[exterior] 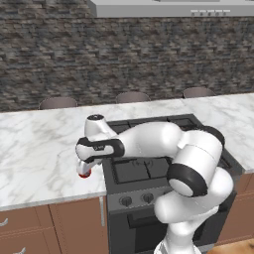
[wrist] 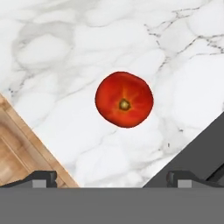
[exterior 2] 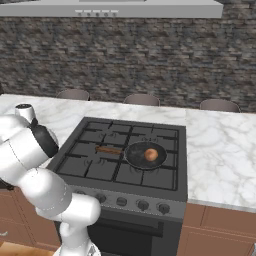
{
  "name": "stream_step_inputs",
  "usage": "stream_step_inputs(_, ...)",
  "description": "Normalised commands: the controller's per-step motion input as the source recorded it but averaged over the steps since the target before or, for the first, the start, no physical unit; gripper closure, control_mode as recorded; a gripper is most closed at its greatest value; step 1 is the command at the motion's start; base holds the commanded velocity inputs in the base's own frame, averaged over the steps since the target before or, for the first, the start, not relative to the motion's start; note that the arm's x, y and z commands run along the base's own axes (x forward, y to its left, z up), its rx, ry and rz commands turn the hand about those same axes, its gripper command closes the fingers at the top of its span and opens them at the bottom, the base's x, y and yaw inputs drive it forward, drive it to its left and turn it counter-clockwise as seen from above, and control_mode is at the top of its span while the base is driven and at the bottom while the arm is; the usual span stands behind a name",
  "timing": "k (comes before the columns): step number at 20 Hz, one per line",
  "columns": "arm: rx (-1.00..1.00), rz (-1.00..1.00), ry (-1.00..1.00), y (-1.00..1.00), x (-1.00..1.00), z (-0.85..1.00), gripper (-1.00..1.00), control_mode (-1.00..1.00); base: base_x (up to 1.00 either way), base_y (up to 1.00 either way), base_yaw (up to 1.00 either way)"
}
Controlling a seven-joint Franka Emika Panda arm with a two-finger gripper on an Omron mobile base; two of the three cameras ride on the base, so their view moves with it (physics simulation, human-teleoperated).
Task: Place the pan on the front right burner on the stove. Then place the tomato and the onion in the pan and turn on the front right burner.
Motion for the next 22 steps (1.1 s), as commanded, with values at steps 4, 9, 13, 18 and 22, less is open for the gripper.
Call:
stream_step_inputs(4,0.0,0.0,0.03,0.1,0.2,-0.19,-1.0,-1.0,0.0,0.0,0.0)
stream_step_inputs(9,0.0,0.0,0.02,0.11,0.1,-0.2,-1.0,-1.0,0.0,0.0,0.0)
stream_step_inputs(13,0.0,0.0,0.02,0.13,0.08,-0.17,-1.0,-1.0,0.0,0.0,0.0)
stream_step_inputs(18,0.0,0.0,0.02,0.1,0.13,-0.14,-1.0,-1.0,0.0,0.0,0.0)
stream_step_inputs(22,0.0,0.0,0.01,0.09,0.18,-0.12,-1.0,-1.0,0.0,0.0,0.0)
